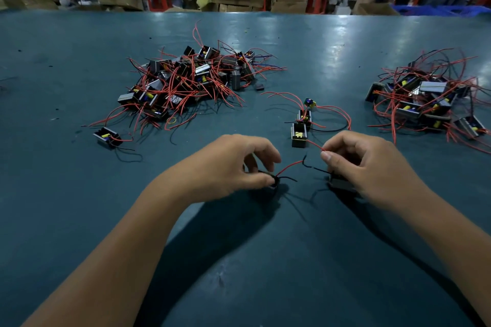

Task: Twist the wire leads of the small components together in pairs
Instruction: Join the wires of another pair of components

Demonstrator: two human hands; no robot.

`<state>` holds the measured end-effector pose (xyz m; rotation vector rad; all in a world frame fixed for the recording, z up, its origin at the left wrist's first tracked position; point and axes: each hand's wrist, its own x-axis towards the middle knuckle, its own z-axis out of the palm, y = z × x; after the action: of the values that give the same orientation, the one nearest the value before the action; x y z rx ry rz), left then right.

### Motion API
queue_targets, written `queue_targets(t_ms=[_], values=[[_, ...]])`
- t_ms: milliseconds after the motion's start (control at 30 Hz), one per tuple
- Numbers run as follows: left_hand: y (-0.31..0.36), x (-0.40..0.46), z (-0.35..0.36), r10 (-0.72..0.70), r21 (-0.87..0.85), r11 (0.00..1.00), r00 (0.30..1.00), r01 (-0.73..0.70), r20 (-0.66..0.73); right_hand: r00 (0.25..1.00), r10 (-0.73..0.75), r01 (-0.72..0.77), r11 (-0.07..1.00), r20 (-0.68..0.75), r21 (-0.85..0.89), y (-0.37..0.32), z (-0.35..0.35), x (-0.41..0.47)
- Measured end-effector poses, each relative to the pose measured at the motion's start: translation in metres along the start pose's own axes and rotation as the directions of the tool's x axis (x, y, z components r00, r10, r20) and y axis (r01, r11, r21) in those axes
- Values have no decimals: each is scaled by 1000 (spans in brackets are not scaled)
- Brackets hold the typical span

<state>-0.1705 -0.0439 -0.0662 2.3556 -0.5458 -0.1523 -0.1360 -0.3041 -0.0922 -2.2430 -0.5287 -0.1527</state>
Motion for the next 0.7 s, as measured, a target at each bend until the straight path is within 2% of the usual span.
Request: queue_targets(t_ms=[67, 233, 700], values=[[-1, 2, 6, 4, 41, 999, 1000, -5, 15, 1000, 10, -10, 1000, -17, 0, 1, -1, 1], [-1, 3, 12, -17, 48, 999, 999, 20, -48, 1000, 7, -7, 1000, -20, -1, 1, 1, 0], [2, 2, 9, 9, 36, 999, 1000, -9, 7, 1000, 0, 0, 1000, -20, -28, 1, 0, -2]])
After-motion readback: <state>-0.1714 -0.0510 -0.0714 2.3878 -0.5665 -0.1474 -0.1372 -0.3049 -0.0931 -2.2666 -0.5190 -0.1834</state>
